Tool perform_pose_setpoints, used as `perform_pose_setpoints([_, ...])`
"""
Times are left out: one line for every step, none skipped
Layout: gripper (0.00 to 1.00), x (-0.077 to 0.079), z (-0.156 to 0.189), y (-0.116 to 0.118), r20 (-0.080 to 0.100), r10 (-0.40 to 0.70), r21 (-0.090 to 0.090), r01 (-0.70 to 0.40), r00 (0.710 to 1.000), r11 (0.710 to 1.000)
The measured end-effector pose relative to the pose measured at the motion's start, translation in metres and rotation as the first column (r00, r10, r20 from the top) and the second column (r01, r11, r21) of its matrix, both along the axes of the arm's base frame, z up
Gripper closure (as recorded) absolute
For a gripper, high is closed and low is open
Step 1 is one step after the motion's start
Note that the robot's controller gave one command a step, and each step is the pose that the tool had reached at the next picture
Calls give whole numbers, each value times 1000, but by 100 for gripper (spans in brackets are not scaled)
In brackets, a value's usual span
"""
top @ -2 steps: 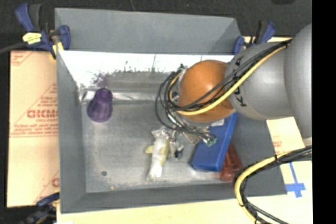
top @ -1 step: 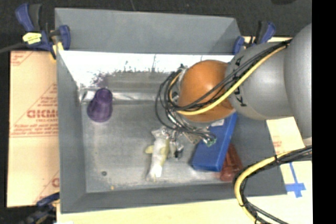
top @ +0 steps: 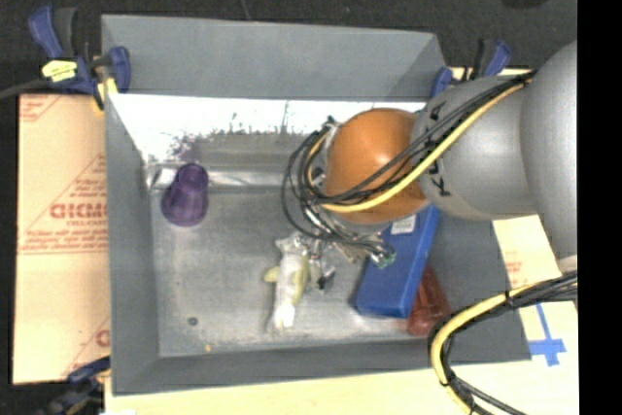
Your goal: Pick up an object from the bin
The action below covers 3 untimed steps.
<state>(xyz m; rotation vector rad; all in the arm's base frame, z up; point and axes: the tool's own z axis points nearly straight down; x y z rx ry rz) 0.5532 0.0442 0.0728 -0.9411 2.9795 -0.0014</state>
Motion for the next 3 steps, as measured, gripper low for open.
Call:
perform_pose_setpoints([100, 0, 2, -6, 2, 14, 0, -14, 1000, 1000])
perform_pose_setpoints([100, -1, -1, -10, 4, 19, 1, -19, 1000, 1000])
perform_pose_setpoints([0, 2, 12, -18, 5, 47, -1, -47, 999, 999])
